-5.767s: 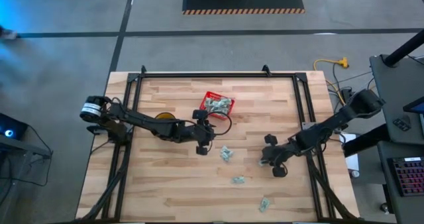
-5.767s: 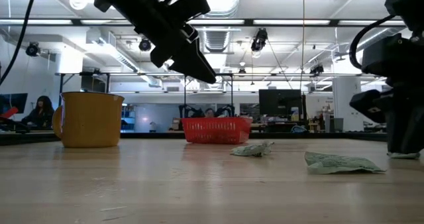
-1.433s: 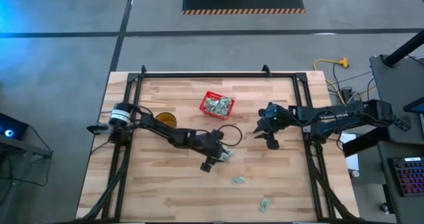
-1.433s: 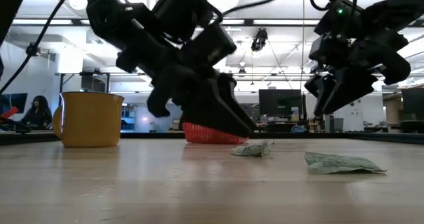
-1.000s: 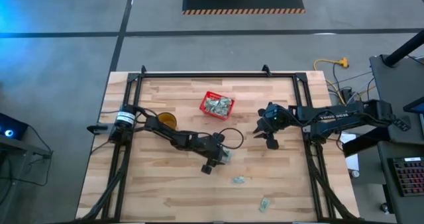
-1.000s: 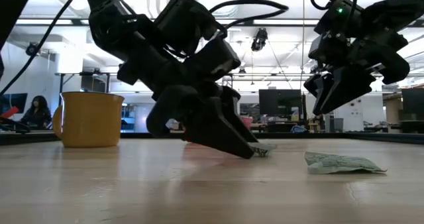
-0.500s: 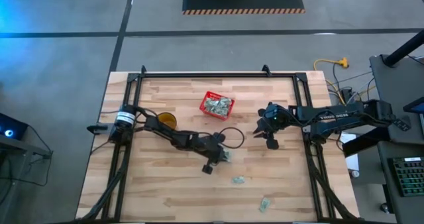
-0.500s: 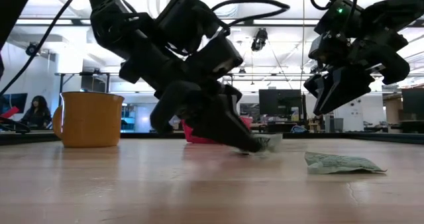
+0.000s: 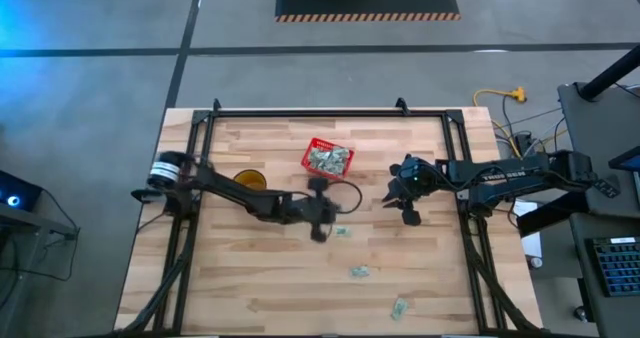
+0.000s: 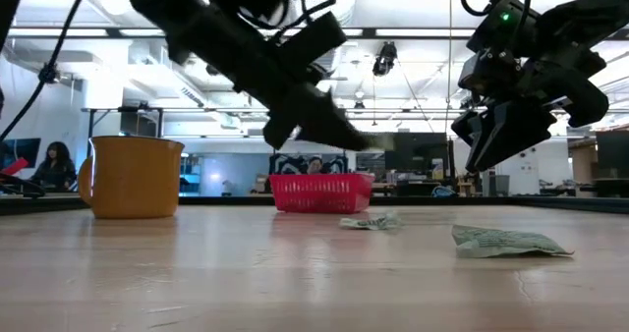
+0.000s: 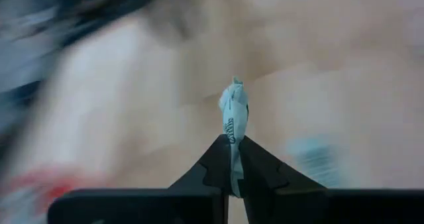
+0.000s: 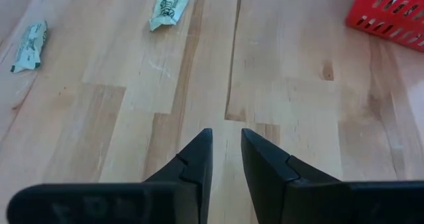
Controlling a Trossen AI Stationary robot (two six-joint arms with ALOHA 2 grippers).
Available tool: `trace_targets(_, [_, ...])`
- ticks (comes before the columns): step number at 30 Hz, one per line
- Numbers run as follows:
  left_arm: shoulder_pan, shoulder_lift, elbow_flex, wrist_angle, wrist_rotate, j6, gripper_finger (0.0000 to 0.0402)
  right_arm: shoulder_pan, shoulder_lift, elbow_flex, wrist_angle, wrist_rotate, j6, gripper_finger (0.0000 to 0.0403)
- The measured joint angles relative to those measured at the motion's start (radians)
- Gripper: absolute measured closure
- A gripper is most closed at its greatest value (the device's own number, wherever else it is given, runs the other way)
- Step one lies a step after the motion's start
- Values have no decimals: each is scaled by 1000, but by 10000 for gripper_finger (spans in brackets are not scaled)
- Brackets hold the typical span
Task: Pick and place Stevia / Truvia into bins
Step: Put the stevia packet into the red basket
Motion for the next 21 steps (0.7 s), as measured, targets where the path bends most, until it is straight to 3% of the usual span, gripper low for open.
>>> trace_targets(4, [5, -65, -6, -86, -374, 33, 393, 0, 0, -1, 1, 0, -3, 335])
trace_targets(7, [28, -88, -8, -110, -515, 107, 393, 0, 0, -2, 12, 0, -2, 333])
trace_targets(21, [253, -91, -7, -113, -428, 107, 393, 0, 0, -6, 23, 1, -5, 339])
